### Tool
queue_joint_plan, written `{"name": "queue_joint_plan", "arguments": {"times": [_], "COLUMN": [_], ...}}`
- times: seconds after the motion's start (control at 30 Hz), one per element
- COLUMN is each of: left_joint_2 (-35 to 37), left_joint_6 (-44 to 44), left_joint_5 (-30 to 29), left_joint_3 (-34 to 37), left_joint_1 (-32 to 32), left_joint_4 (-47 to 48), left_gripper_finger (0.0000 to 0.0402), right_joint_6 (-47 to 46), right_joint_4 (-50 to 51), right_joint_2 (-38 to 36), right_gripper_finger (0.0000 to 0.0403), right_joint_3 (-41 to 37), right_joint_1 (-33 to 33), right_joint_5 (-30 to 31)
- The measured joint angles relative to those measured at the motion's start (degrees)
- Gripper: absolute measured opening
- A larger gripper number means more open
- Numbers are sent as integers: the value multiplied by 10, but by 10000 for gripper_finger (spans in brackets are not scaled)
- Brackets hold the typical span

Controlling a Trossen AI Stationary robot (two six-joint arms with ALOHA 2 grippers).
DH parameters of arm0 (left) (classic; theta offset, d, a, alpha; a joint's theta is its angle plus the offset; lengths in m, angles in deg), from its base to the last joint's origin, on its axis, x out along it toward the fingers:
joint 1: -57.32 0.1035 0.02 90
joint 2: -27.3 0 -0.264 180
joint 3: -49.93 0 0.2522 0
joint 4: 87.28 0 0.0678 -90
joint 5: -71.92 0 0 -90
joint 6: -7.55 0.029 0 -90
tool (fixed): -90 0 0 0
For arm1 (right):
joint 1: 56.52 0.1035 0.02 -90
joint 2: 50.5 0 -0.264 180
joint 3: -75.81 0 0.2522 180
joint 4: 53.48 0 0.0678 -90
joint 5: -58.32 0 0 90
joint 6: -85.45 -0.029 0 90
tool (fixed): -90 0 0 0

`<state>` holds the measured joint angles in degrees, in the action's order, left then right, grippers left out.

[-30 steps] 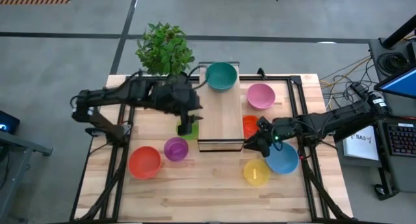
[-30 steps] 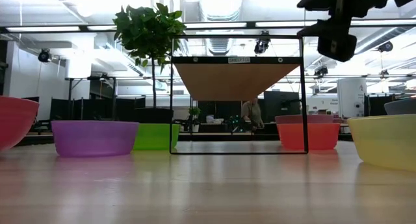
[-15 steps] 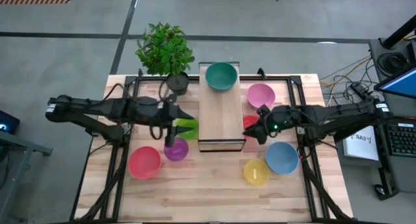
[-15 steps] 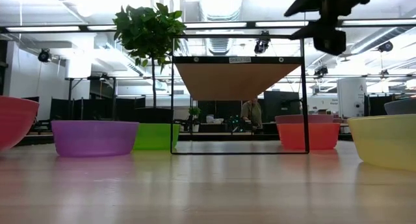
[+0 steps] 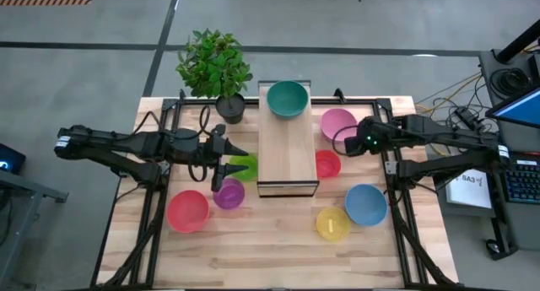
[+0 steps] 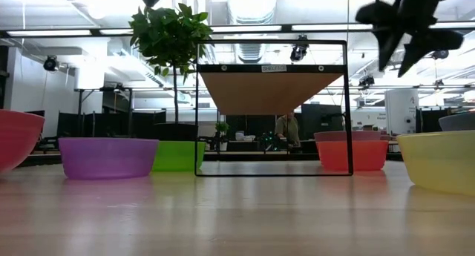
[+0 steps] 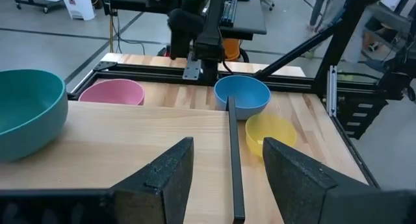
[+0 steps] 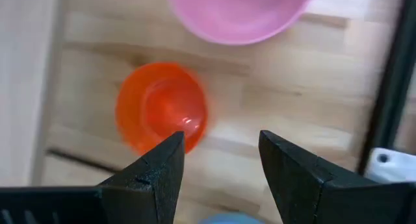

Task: Place and stack bowls onto a shelf
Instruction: Put the orange transparent bowl onto the shelf

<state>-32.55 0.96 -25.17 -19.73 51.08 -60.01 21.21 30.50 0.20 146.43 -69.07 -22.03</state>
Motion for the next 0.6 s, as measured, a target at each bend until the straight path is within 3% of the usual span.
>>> {"name": "queue_joint_plan", "arguments": {"times": [0.27,0.6], "left_joint_2": [0,-1], "left_joint_6": [0,3], "left_joint_5": [0,0], "left_joint_3": [1,3], "left_joint_1": [0,0], "left_joint_4": [6,0], "left_gripper_finger": [169,169], "right_joint_6": [63,101], "right_joint_4": [-52,-134], "right_joint_2": [4,5], "right_gripper_finger": [187,187], "right_joint_3": [-37,-38], "right_joint_1": [-46,-50], "right_joint_5": [-1,39]}}
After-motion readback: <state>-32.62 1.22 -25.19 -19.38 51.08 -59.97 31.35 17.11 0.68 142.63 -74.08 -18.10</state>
